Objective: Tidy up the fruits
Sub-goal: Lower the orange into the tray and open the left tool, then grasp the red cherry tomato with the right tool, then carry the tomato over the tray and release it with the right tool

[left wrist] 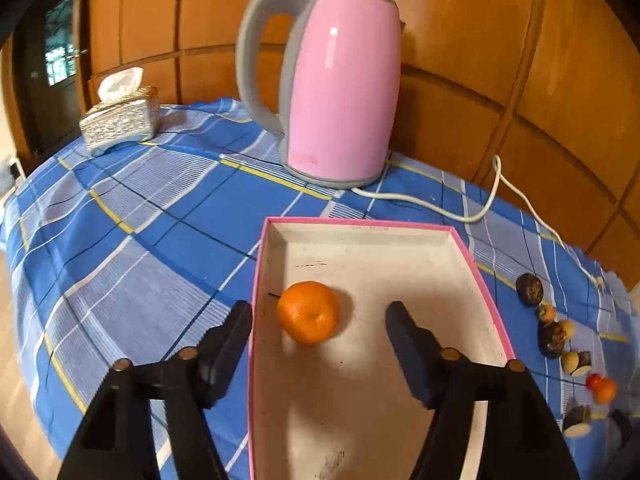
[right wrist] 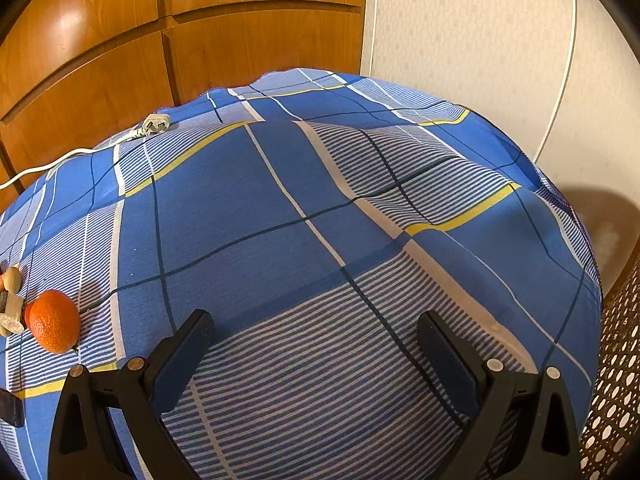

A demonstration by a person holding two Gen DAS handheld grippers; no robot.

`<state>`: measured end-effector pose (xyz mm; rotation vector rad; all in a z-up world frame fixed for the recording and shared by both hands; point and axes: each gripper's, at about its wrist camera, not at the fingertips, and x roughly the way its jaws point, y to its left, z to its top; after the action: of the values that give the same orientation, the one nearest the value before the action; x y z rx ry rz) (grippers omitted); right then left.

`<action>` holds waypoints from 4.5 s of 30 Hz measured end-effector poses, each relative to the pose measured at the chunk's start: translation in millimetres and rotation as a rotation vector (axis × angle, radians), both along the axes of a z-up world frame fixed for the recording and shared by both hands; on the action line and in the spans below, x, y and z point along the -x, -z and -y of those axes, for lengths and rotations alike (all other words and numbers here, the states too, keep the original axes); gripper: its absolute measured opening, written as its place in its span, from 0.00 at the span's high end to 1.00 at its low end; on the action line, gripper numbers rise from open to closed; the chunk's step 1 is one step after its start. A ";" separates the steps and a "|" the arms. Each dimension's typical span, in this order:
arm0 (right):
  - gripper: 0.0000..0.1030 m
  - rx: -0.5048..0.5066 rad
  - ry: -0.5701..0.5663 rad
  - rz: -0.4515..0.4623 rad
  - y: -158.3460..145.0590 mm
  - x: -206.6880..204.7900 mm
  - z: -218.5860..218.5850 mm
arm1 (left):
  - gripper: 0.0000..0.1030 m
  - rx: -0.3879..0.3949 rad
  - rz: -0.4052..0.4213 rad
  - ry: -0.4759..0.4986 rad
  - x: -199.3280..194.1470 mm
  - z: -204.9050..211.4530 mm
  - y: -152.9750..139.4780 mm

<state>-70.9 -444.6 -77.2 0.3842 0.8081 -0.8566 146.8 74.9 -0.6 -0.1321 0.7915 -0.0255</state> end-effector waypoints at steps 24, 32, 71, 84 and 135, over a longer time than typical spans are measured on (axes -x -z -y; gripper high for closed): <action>0.00 0.000 0.001 0.001 0.3 -0.6 -2.0 | 0.32 0.021 0.010 -0.025 129.8 10.1 7.6; 0.00 -0.002 -0.001 0.004 0.3 -0.6 -4.2 | 0.19 0.010 0.044 -0.072 147.2 2.2 12.2; 0.50 0.113 -1.034 -0.306 -44.6 -130.1 -143.0 | 0.12 0.050 -0.006 -0.108 155.3 2.3 32.0; 0.75 0.169 -1.087 -0.358 -33.7 -135.6 -148.6 | 0.12 0.052 -0.019 -0.122 153.1 -1.4 36.4; 0.68 -0.022 -1.202 0.046 -80.1 -121.9 -294.1 | 0.12 0.060 -0.052 -0.140 151.4 -5.5 43.0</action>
<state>51.0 -150.5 2.9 -0.1002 0.8280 0.2836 -4.6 80.3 -43.7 -0.2460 0.8323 0.0870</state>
